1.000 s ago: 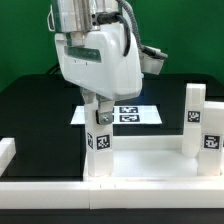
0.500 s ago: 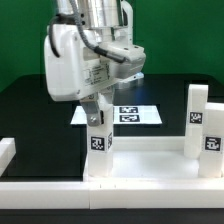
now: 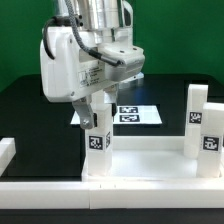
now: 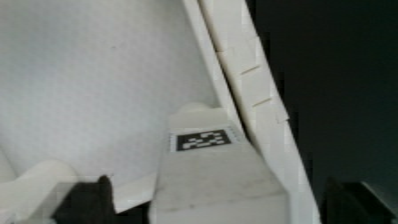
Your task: Assemble desk
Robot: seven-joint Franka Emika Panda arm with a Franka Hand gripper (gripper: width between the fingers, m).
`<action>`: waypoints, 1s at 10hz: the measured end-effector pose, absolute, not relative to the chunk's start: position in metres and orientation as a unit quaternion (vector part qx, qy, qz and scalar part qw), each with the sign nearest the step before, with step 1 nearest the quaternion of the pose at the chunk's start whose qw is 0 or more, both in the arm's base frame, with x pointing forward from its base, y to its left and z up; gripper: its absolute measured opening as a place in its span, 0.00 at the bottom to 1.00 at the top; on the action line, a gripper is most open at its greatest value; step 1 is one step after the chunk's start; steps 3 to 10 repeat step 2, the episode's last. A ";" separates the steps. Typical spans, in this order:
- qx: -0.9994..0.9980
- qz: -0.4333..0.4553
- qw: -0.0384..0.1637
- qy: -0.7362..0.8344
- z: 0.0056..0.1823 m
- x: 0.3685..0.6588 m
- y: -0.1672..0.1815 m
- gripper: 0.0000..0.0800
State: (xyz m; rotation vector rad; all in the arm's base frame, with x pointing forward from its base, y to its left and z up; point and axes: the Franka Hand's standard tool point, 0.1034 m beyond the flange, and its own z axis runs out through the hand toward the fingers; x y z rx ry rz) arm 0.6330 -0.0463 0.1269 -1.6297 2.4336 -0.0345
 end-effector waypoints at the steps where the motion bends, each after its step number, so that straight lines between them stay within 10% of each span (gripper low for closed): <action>1: -0.560 -0.011 0.116 0.821 0.141 0.636 -0.045 0.78; 10: -0.562 -0.012 0.121 0.818 0.149 0.639 -0.046 0.80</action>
Offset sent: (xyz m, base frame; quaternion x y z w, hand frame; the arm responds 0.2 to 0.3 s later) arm 0.0000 0.0000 0.0000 0.0000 0.0000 0.0000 1.0000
